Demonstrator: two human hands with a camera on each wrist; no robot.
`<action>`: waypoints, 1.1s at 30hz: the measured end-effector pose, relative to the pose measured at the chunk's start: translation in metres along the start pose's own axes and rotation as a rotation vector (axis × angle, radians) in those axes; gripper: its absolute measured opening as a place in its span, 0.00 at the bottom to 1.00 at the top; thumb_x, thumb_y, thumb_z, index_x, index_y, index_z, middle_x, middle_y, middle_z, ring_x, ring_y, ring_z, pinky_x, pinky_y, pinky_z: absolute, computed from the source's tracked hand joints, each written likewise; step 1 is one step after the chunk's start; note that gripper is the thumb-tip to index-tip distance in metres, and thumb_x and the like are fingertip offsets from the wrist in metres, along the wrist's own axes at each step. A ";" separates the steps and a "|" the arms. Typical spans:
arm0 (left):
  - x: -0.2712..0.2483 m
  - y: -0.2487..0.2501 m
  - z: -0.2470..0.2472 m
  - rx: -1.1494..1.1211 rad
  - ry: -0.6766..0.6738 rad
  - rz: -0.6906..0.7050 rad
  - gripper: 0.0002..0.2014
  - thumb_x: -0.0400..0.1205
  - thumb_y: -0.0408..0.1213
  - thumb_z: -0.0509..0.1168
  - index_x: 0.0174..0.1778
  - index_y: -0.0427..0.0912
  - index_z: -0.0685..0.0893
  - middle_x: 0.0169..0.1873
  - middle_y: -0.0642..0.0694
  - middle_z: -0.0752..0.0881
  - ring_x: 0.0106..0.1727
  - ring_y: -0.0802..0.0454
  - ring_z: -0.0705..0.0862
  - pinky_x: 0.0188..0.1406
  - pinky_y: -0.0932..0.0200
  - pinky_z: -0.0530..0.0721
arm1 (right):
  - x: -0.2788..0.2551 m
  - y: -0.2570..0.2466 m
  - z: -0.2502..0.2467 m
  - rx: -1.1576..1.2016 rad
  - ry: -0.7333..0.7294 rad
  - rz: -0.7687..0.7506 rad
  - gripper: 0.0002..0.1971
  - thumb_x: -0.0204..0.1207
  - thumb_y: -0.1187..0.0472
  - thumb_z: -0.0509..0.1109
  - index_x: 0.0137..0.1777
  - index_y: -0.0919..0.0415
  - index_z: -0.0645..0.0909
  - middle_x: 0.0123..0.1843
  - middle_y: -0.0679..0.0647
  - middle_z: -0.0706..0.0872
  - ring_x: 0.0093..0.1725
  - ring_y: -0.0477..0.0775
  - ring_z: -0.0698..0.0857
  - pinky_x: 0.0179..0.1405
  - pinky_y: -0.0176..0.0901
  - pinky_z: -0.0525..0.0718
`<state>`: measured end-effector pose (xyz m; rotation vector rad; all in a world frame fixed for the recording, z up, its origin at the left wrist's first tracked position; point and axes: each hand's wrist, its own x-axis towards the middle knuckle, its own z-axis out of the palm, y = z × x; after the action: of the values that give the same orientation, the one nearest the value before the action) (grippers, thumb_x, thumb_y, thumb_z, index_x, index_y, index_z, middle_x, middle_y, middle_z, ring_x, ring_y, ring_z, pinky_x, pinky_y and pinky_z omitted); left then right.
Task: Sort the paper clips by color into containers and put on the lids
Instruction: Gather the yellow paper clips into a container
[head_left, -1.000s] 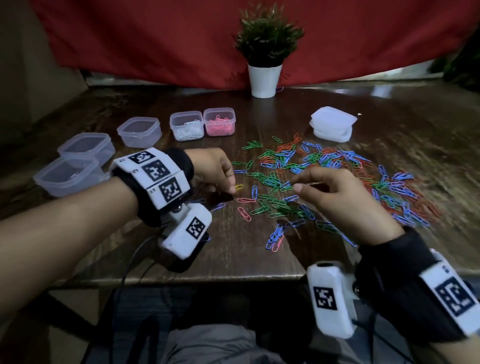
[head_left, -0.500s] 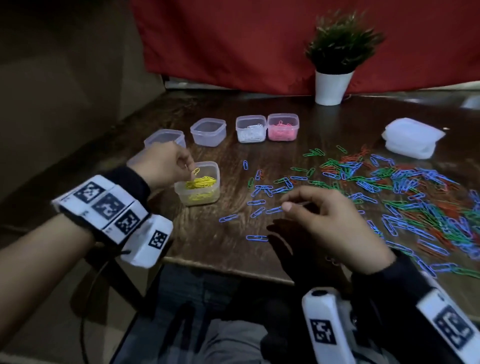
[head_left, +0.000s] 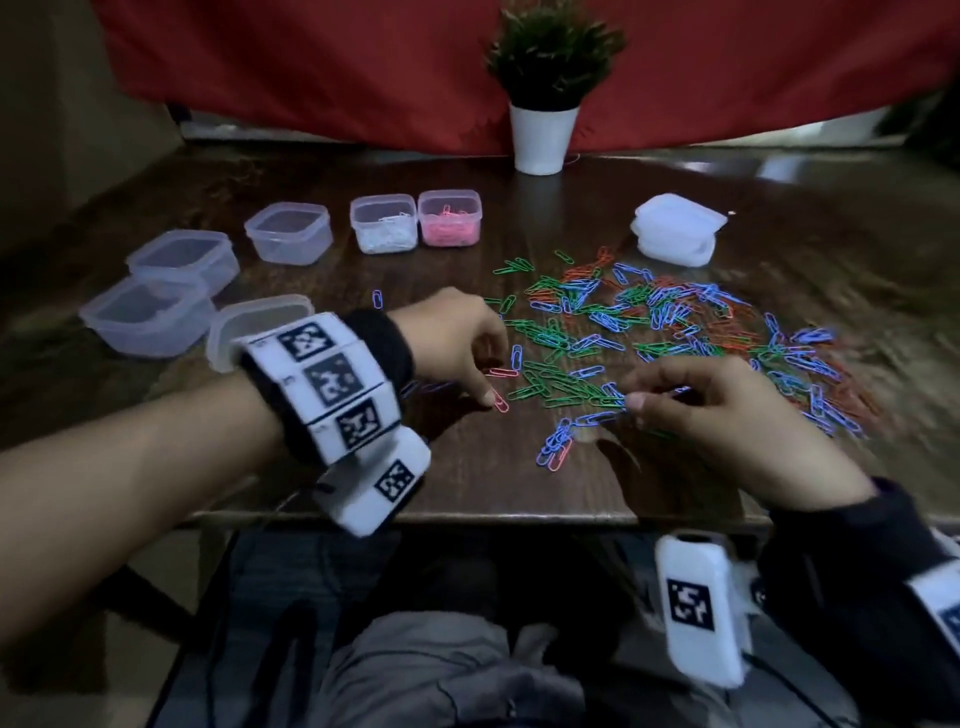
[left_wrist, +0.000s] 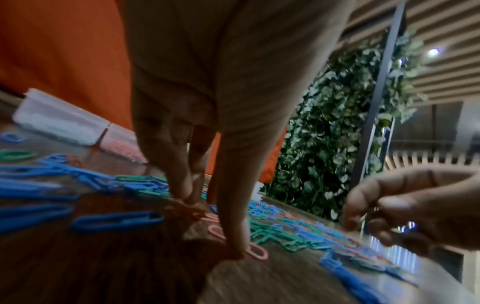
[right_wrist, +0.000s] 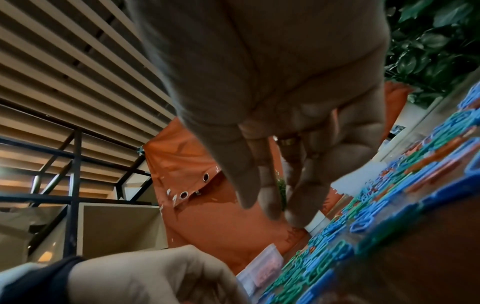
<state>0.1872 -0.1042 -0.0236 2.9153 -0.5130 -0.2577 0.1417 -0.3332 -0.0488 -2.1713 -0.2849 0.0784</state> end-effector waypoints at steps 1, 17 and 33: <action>0.007 0.001 0.001 0.022 -0.028 -0.006 0.22 0.67 0.44 0.78 0.56 0.44 0.86 0.49 0.48 0.86 0.49 0.54 0.79 0.52 0.62 0.77 | 0.000 0.000 -0.001 0.021 0.019 0.006 0.07 0.73 0.62 0.72 0.38 0.49 0.84 0.37 0.46 0.85 0.43 0.52 0.83 0.48 0.46 0.79; 0.016 -0.005 0.002 -0.096 -0.170 -0.001 0.07 0.75 0.35 0.73 0.34 0.43 0.81 0.28 0.50 0.82 0.20 0.64 0.78 0.20 0.70 0.79 | -0.015 -0.020 0.041 -0.587 -0.118 -0.222 0.08 0.75 0.51 0.68 0.52 0.47 0.83 0.55 0.47 0.79 0.60 0.54 0.79 0.42 0.42 0.71; 0.064 -0.059 -0.062 -0.573 0.189 -0.359 0.11 0.78 0.23 0.66 0.32 0.40 0.79 0.10 0.53 0.76 0.12 0.65 0.73 0.14 0.73 0.74 | -0.003 -0.019 0.066 -0.809 0.033 -0.381 0.11 0.54 0.61 0.78 0.31 0.59 0.78 0.28 0.54 0.81 0.25 0.56 0.82 0.12 0.33 0.61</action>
<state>0.2773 -0.0632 0.0162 2.4090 0.1093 -0.1387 0.1249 -0.2709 -0.0722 -2.8565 -0.8140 -0.3444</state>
